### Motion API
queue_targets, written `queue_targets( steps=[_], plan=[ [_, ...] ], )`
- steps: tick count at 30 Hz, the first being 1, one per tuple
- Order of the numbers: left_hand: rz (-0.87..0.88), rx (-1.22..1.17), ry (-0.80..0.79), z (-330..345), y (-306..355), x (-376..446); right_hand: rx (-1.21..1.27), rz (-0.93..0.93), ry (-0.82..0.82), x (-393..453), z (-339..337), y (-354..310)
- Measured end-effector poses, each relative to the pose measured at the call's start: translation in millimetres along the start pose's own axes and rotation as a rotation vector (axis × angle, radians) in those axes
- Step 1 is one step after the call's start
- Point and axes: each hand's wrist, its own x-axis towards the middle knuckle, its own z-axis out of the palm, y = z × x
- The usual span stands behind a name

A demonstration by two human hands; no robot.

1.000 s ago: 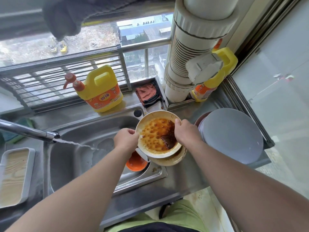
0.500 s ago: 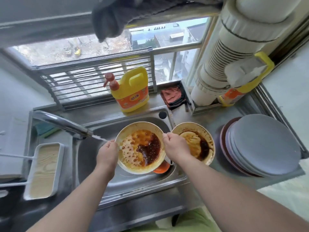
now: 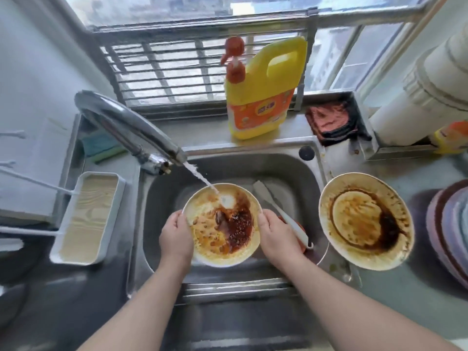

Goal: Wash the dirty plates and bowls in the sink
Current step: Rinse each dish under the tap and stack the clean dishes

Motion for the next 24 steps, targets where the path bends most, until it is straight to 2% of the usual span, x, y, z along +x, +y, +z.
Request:
queue_targets(
  steps=[7,10,14,20,24],
  plan=[
    [0.044,-0.188,0.111,15.8,-8.9,9.0,0.134,-0.179,0.117,26.0,4.1,4.9],
    [0.071,-0.226,0.125,15.3,-12.1,8.8,0.196,-0.193,0.144,32.5,11.4,6.9],
    [0.179,-0.222,0.112,13.8,-4.7,9.5,0.282,-0.151,0.198,36.2,20.0,7.2],
    [0.354,-0.194,0.223,9.9,-14.3,6.8,0.263,-0.179,0.223,40.6,40.0,11.5],
    [0.453,-0.196,0.239,17.0,-13.4,11.9,0.314,-0.216,0.221,51.5,44.1,16.6]
  ],
)
